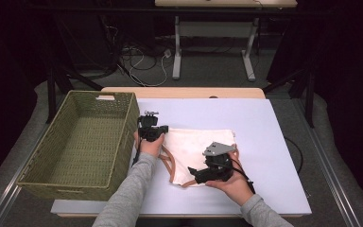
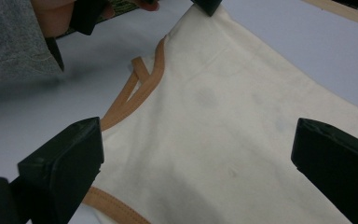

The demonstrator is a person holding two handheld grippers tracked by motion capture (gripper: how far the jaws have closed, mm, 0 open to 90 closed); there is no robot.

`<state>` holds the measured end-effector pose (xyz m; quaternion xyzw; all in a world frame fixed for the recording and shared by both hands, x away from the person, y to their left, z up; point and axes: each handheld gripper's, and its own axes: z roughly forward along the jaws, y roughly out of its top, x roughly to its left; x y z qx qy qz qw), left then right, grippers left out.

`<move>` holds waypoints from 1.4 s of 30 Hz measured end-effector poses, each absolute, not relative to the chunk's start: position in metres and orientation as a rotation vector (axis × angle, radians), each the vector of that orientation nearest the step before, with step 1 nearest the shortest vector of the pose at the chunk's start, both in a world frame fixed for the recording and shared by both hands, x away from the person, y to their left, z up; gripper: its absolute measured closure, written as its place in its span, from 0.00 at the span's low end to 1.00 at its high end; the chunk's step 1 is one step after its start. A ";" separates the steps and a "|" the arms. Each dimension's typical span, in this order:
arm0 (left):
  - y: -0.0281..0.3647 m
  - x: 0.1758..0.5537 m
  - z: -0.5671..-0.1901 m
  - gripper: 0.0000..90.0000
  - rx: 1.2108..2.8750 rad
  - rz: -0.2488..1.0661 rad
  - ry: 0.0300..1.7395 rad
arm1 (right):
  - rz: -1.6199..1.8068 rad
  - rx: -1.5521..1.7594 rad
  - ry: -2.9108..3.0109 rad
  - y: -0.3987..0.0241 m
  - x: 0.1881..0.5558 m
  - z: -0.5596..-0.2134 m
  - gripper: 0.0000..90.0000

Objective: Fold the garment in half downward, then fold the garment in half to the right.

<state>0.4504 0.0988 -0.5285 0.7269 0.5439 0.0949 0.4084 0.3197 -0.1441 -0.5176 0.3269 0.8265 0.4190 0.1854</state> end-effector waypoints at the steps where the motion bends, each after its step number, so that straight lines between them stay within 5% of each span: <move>1: 0.099 0.450 -0.529 0.97 1.832 0.240 1.369 | 1.180 0.922 2.332 -0.142 0.319 -0.519 0.03; 26: 0.099 0.450 -0.528 0.97 1.833 0.242 1.373 | 1.191 0.855 2.404 -0.117 0.307 -0.528 0.18; 42: 0.100 0.450 -0.528 0.97 1.835 0.242 1.370 | 1.216 0.831 2.477 -0.107 0.306 -0.533 0.46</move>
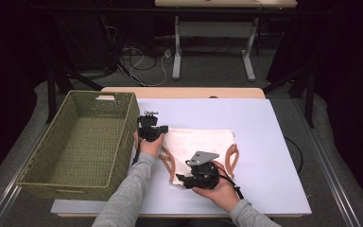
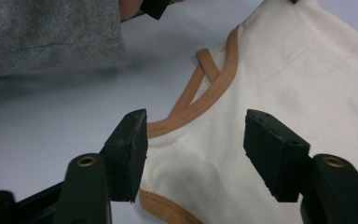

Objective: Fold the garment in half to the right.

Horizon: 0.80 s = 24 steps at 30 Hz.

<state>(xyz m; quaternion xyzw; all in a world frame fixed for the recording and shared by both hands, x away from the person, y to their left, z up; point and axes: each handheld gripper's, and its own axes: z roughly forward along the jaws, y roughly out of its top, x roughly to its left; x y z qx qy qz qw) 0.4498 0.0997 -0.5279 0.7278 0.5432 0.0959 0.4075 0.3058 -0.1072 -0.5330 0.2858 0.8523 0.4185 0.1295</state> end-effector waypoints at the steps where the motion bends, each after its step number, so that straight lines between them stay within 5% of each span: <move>1: 0.100 0.450 -0.528 0.97 1.835 0.242 1.369 | 1.214 0.832 2.470 -0.106 0.305 -0.534 0.47; 24: 0.100 0.450 -0.528 0.97 1.826 0.239 1.374 | 1.147 0.814 2.518 -0.084 0.300 -0.545 0.62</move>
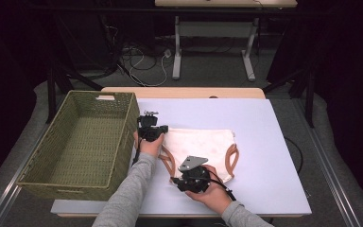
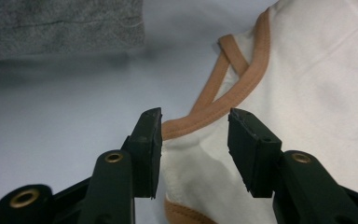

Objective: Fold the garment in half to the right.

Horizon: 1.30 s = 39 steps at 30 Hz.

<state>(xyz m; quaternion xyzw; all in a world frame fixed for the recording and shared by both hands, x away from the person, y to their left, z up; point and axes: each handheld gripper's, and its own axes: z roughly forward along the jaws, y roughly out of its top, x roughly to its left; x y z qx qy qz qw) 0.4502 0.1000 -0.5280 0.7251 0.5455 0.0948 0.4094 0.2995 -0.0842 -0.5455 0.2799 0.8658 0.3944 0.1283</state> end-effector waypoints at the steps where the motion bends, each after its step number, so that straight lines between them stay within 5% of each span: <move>1: 0.100 0.450 -0.528 0.97 1.827 0.238 1.374 | 1.149 0.808 2.515 -0.083 0.299 -0.547 0.62; 16: 0.100 0.450 -0.528 0.97 1.832 0.240 1.373 | 1.046 0.736 2.592 -0.081 0.292 -0.557 0.71; 30: 0.100 0.450 -0.528 0.97 1.836 0.243 1.374 | 1.064 0.751 2.600 -0.086 0.296 -0.559 0.96; 39: 0.101 0.450 -0.526 0.97 1.831 0.244 1.374 | 1.124 0.898 2.587 -0.089 0.300 -0.556 0.98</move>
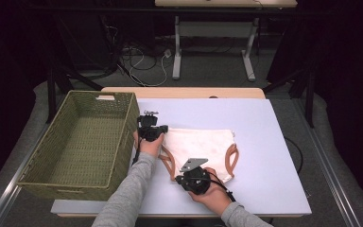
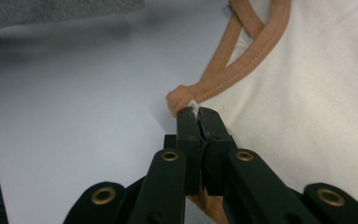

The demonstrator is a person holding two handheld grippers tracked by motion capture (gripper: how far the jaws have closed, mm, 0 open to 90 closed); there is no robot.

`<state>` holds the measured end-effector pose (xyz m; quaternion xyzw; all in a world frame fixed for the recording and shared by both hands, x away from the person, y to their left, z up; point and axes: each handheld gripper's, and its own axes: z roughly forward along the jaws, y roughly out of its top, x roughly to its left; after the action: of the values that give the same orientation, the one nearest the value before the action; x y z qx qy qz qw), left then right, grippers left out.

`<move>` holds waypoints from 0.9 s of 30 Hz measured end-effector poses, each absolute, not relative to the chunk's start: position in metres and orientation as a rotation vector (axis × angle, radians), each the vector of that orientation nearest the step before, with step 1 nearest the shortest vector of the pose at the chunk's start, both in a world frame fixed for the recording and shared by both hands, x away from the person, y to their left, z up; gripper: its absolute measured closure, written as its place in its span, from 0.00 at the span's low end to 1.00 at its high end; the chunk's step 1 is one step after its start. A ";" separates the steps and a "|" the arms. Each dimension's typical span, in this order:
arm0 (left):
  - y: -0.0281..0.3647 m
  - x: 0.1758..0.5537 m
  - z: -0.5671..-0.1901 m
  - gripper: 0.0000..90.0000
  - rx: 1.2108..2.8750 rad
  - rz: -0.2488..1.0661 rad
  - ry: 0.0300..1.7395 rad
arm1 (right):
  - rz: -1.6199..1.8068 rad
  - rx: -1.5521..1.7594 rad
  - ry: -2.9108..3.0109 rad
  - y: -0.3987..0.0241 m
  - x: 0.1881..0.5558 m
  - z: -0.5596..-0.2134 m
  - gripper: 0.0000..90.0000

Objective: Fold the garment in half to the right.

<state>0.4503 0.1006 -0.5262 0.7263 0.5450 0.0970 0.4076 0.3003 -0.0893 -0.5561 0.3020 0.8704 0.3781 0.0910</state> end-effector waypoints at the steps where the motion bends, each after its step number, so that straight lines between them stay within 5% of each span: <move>1: 0.101 0.450 -0.526 0.97 1.828 0.243 1.374 | 1.139 0.901 2.575 -0.090 0.300 -0.555 0.98; 27: 0.115 0.447 -0.476 0.97 1.778 0.389 1.377 | 1.413 0.921 2.502 -0.075 0.304 -0.512 0.98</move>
<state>0.4467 0.1154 -0.4765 0.7083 0.5485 0.1549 0.4164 0.3040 -0.0750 -0.5117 0.3047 0.8276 0.4674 0.0622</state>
